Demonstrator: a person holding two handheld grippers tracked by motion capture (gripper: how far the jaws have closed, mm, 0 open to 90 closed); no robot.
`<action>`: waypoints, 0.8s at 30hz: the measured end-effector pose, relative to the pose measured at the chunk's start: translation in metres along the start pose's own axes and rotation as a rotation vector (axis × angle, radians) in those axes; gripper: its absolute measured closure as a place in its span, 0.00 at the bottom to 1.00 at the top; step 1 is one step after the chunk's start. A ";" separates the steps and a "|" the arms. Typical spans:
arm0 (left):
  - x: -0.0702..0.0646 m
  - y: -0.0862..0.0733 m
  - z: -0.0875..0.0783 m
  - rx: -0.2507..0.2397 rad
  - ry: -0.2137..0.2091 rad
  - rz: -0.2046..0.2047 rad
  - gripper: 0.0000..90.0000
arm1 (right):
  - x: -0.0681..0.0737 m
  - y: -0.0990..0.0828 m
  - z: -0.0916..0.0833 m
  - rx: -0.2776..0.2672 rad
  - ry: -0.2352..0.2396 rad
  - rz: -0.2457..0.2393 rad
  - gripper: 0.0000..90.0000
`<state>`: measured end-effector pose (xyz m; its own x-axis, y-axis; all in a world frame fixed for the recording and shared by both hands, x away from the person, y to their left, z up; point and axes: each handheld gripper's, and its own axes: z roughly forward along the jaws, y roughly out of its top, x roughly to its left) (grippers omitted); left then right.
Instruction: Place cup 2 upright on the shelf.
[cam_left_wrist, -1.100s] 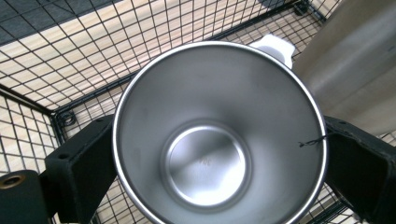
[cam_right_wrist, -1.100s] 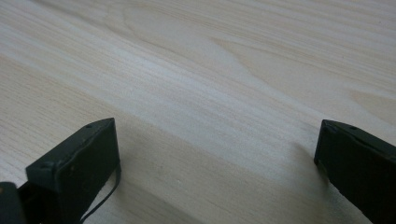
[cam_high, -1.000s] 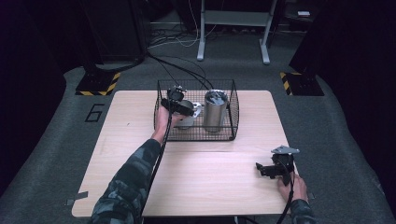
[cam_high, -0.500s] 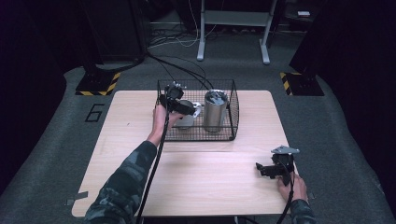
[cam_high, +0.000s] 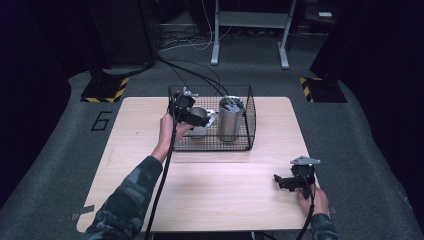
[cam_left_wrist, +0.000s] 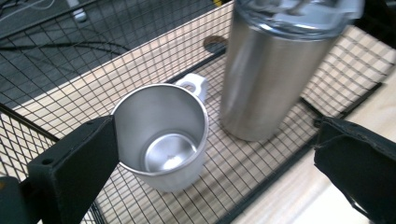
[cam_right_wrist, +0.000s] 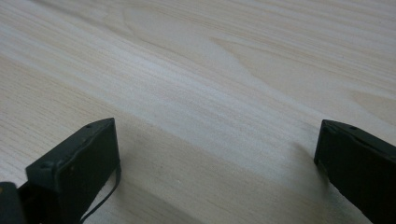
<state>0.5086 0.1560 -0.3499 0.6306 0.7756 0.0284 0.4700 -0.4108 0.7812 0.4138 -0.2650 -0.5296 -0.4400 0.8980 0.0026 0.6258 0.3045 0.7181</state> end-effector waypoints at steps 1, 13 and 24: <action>0.000 0.000 0.000 0.000 0.000 0.000 0.00 | 0.000 0.000 0.000 0.000 0.000 0.000 0.00; -0.011 -0.052 -0.044 -0.046 0.020 0.032 0.00 | 0.000 0.000 0.000 0.000 0.000 0.000 0.00; 0.001 -0.117 -0.070 -0.042 0.094 -0.012 0.00 | 0.000 0.000 0.000 0.000 0.000 0.000 0.00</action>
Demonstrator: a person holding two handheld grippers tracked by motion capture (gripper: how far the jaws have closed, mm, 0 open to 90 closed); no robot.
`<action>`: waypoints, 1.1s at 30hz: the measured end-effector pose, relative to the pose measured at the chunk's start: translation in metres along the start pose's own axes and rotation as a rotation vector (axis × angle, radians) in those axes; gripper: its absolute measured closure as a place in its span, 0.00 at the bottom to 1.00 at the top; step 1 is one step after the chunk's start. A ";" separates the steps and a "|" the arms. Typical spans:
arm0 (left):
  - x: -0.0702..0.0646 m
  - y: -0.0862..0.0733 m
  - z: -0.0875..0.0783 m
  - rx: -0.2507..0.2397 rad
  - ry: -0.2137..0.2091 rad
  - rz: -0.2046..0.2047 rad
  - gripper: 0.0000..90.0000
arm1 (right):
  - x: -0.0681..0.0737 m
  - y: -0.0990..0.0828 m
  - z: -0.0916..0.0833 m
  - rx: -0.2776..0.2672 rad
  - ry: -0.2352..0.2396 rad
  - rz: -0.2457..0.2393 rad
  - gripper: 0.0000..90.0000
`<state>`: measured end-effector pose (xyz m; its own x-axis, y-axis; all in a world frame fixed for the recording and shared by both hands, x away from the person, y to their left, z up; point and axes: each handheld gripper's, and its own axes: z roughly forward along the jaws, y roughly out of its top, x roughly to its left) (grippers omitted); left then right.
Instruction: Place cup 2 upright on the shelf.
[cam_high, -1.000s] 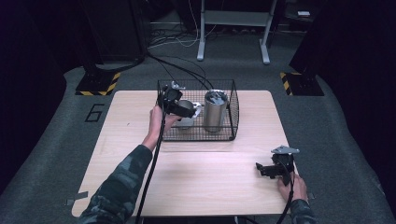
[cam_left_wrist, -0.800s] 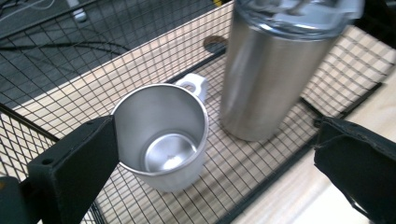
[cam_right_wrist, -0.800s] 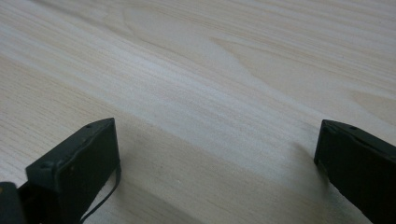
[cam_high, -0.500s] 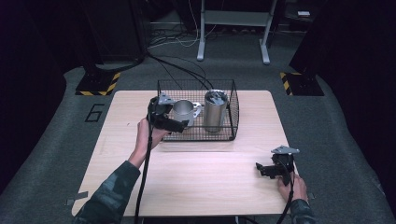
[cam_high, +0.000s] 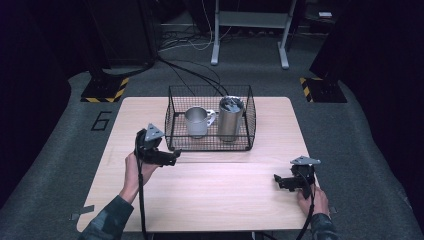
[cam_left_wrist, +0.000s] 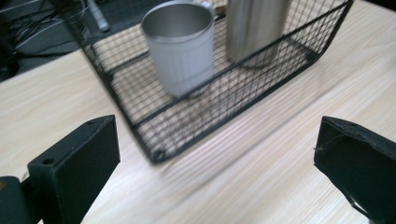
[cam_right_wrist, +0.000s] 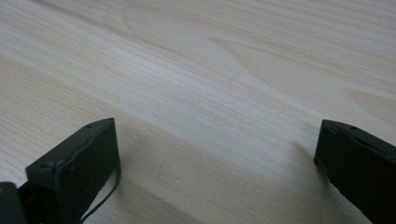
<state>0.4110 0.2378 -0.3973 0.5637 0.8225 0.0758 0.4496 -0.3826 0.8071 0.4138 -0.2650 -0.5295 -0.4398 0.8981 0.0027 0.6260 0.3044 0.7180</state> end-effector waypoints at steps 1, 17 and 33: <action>0.003 -0.009 -0.003 0.001 0.013 -0.012 0.00 | 0.000 0.000 0.000 0.000 0.000 0.000 0.00; 0.033 -0.105 -0.006 0.077 0.113 -0.188 0.00 | 0.000 0.000 0.000 0.000 0.000 0.000 0.00; 0.062 -0.160 0.010 0.167 0.186 -0.297 0.00 | 0.000 0.000 0.000 0.000 0.000 0.000 0.00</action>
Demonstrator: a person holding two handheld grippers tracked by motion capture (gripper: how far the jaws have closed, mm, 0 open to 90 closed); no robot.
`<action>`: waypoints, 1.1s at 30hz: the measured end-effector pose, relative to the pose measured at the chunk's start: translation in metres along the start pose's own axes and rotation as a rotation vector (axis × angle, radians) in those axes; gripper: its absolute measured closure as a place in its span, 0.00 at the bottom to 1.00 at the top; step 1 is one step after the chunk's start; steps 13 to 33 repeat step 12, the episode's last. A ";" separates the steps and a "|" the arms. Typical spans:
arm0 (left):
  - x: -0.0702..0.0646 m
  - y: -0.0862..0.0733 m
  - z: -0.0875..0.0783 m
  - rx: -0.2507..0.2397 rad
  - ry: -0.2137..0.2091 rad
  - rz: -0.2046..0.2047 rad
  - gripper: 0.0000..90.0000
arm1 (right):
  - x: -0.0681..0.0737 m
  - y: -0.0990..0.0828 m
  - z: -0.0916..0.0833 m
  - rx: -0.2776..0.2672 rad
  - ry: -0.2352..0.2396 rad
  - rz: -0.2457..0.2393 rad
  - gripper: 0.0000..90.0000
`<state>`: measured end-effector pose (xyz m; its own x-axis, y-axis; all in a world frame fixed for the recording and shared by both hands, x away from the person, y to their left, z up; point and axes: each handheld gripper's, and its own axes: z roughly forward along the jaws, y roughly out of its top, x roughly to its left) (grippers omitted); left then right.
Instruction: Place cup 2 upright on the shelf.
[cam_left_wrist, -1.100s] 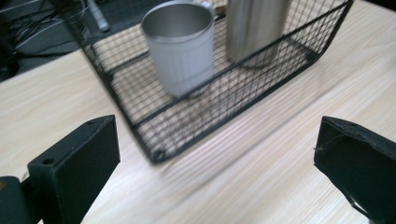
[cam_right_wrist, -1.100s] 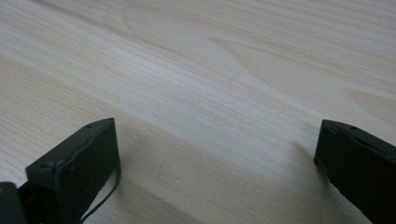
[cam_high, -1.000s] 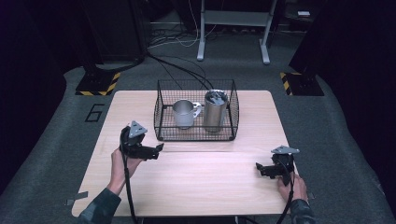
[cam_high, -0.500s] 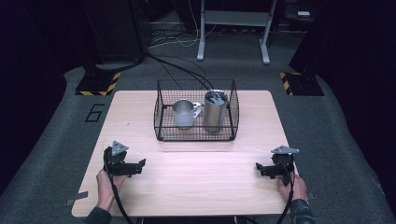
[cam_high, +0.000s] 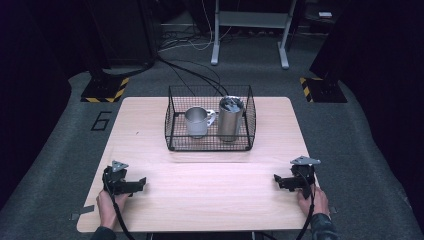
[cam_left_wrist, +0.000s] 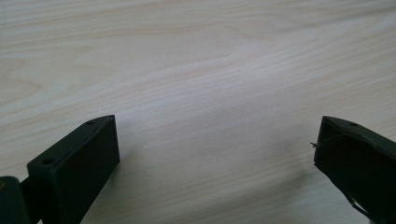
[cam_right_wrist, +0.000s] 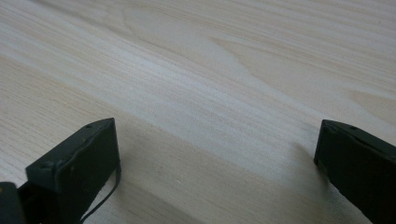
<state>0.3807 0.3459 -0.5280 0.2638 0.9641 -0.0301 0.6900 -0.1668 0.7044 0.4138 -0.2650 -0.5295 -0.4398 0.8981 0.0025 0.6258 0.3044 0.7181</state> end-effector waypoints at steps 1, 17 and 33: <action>0.001 -0.001 0.000 -0.003 0.010 0.002 0.00 | 0.000 0.000 0.000 0.000 0.000 0.000 0.00; 0.013 -0.009 -0.004 -0.031 0.022 0.017 0.00 | 0.000 0.000 0.000 0.000 0.000 0.000 0.00; 0.013 -0.009 -0.004 -0.031 0.022 0.017 0.00 | 0.000 0.000 0.000 0.000 0.000 0.000 0.00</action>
